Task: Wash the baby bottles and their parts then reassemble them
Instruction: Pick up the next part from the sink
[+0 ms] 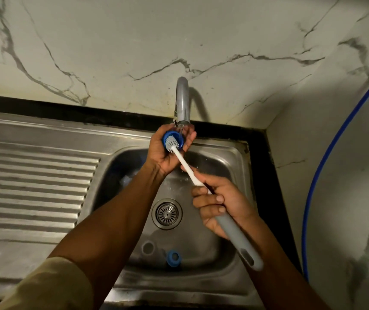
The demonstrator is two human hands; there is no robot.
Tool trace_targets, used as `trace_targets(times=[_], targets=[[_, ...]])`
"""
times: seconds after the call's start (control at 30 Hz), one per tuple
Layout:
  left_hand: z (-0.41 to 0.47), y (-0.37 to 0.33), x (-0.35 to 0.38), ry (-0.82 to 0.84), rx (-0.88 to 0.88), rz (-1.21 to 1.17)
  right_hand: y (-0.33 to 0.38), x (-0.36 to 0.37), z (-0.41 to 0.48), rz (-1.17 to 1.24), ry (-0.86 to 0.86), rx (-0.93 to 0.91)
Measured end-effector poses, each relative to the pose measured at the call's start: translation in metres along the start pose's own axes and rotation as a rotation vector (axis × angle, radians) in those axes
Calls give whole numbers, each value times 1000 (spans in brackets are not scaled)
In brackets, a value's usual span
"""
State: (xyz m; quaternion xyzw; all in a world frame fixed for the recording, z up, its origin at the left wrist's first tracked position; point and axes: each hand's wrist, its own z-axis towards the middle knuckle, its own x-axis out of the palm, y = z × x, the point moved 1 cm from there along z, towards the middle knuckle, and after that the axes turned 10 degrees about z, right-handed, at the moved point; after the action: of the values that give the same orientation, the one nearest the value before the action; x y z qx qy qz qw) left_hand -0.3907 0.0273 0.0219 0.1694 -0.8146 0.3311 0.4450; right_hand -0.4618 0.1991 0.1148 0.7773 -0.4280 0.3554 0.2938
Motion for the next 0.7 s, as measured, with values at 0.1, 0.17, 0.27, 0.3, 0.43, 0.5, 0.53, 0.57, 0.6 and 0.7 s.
trace_targets(times=[0.1,0.17,0.27,0.3,0.43,0.5,0.53,0.57,0.6,0.7], targets=[[-2,-2,4,-4,7,100,-3,-10,2,-24,-16,-8],[3,-5,4,-56,-24,219,-1,-21,2,-358,-159,-94],[10,-5,2,-162,-74,509,7,-34,1,-1247,-486,-395],[10,-4,4,-184,-79,564,12,-35,2,-1472,-551,-477],[5,-11,7,-163,-62,533,25,-26,5,-1646,-574,-578],[4,-21,3,-81,-101,479,25,-22,2,-1160,-438,-496],[2,-23,2,-46,-105,457,23,-18,-1,-898,-352,-397],[1,-23,3,-17,-92,435,20,-15,-3,-713,-272,-300],[1,-22,5,3,-69,395,15,-14,-4,-605,-219,-230],[3,-9,7,-79,-14,240,2,-21,4,-795,-302,-264]])
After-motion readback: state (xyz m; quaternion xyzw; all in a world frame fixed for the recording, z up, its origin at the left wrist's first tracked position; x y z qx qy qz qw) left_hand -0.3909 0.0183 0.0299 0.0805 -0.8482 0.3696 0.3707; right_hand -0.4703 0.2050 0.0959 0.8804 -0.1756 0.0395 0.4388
